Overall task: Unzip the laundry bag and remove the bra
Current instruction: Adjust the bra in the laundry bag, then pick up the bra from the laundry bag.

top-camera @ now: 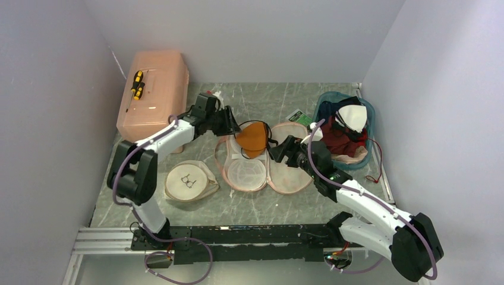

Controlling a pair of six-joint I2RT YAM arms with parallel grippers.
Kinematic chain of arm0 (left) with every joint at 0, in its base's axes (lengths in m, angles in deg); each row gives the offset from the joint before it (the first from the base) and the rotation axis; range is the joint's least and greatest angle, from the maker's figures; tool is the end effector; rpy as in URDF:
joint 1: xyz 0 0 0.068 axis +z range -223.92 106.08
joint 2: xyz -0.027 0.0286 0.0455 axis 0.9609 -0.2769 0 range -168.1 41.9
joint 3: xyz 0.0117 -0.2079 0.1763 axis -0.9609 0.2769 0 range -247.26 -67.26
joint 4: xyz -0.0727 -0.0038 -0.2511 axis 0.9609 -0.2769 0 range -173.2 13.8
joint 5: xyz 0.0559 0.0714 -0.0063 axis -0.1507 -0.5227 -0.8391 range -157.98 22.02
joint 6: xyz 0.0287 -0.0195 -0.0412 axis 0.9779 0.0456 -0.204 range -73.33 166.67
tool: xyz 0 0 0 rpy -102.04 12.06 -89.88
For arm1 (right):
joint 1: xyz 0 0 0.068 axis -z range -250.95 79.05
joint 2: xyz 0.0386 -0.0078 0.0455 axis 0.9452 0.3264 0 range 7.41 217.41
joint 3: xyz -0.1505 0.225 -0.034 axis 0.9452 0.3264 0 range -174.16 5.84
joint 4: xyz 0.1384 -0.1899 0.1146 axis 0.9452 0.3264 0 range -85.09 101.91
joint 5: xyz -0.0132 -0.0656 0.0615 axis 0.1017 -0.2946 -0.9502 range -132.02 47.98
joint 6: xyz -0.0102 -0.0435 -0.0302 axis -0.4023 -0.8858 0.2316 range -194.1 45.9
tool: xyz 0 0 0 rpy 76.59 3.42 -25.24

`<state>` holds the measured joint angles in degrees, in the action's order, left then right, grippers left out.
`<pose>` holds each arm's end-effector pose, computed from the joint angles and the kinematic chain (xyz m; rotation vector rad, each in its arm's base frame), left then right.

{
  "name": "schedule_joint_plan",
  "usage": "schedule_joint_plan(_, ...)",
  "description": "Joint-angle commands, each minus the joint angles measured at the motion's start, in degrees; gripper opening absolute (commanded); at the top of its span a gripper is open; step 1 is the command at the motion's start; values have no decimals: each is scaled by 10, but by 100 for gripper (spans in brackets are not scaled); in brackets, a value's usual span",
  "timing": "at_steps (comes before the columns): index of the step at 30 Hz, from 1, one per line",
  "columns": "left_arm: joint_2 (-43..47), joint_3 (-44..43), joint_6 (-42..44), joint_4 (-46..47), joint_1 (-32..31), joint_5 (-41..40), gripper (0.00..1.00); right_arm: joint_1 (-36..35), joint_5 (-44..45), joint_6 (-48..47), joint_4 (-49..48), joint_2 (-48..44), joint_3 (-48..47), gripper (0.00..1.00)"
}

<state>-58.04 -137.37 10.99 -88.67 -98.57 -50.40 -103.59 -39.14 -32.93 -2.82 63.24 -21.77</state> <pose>0.3479 -0.1715 0.2311 -0.0682 2.4339 -0.8644 0.1850 0.1165 0.2307 0.1849 2.0063 0.7988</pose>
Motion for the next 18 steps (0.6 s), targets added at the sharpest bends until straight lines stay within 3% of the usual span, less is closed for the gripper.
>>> schedule_joint_plan(1, 61, 15, -10, 7, -16, 9, 47, 3, -12, -20, -9, -21, -8, 80)
schedule_joint_plan(5, 53, 37, -49, 105, -27, 66, 47, 3, -14, -18, -19, -26, 3, 79)
schedule_joint_plan(13, -72, 27, -92, 195, -33, 118, 36, 3, -24, 12, -84, -24, 42, 77)
schedule_joint_plan(18, -112, 32, -96, 218, -34, 115, 35, 7, -26, 14, -36, 8, 8, 77)
